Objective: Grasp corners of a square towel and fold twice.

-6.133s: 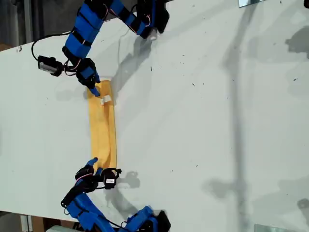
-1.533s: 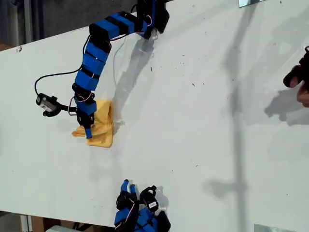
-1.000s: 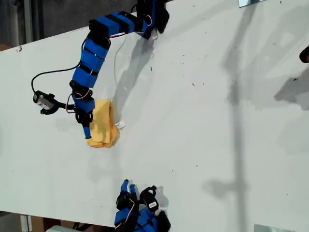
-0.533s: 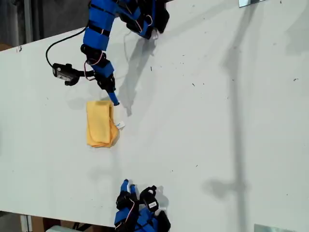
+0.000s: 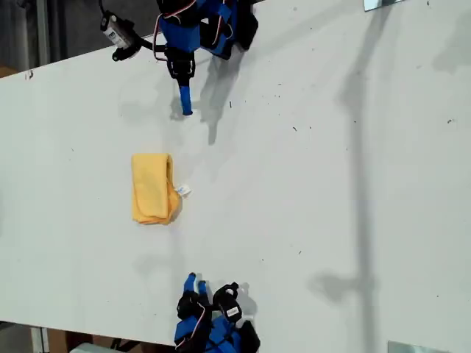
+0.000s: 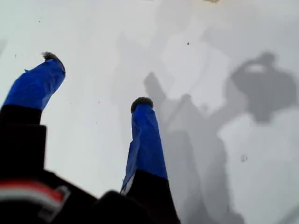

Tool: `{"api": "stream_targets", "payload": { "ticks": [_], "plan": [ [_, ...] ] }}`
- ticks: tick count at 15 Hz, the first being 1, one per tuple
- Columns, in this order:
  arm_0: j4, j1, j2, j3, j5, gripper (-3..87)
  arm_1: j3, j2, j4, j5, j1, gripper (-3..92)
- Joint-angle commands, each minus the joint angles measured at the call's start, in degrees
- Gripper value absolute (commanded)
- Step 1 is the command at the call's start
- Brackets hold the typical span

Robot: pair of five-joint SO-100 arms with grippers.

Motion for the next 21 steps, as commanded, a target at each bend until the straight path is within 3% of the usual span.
{"api": "stream_targets", "payload": {
  "ticks": [1, 3, 7, 8, 12, 14, 17, 21],
  "plan": [
    [-0.88, 0.26, 0.00, 0.35, 0.18, 15.1, -15.56, -33.84, -16.96, -2.37, 3.16, 32.3],
    [-0.88, 0.44, 0.00, 0.35, 0.44, 14.5, -43.24, -68.73, -19.42, -7.91, 3.43, 32.0],
    [-1.05, 0.26, 0.00, 0.35, 0.88, 14.7, -103.45, -122.08, -6.15, -14.94, 9.14, 29.9],
    [-1.05, 0.35, 0.00, 0.35, 0.88, 14.7, -109.69, -128.06, -7.82, -15.47, 10.63, 28.2],
    [-1.05, 0.35, 0.00, 0.44, 0.79, 14.8, -103.27, -132.63, -28.48, -13.62, 12.83, 24.3],
    [-1.05, 0.44, 0.00, 0.44, 0.88, 14.8, -109.60, -141.33, -27.86, -8.88, 12.04, 24.6],
    [-1.05, 0.62, 0.00, 0.44, 1.05, 14.8, -106.17, -140.10, -17.49, -7.29, 11.16, 25.8],
    [-1.05, 0.79, 0.00, 0.44, 0.97, 14.8, -99.40, -133.95, -11.16, -8.09, -1.67, 26.9]
  ]
}}
